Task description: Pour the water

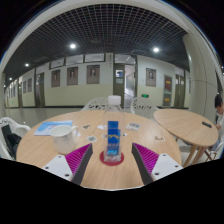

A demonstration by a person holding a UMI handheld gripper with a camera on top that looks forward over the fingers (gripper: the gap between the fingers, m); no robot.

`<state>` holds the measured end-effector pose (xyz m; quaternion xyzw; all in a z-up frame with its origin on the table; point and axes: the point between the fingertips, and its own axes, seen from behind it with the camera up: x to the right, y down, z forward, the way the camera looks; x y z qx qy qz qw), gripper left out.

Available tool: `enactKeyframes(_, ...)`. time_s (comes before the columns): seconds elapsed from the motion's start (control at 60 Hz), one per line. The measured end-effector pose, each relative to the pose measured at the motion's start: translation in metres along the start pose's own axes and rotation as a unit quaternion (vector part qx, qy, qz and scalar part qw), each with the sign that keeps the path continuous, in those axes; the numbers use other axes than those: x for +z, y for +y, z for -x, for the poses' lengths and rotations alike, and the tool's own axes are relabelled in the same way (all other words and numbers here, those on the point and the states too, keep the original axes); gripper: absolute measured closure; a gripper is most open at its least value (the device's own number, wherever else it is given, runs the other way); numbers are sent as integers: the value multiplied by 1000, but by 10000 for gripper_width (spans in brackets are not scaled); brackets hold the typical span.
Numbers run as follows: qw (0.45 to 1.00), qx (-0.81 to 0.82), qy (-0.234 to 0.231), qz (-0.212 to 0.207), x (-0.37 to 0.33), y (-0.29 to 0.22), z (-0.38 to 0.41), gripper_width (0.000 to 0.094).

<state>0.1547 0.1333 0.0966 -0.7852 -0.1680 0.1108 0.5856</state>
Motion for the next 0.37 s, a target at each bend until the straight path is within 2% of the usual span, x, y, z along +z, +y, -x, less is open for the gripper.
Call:
enactKeyframes(0.15,999,14,-51,-12,-74,3,55,92)
enactKeyframes(0.367,990,78,-118,3,-145,18,124,93)
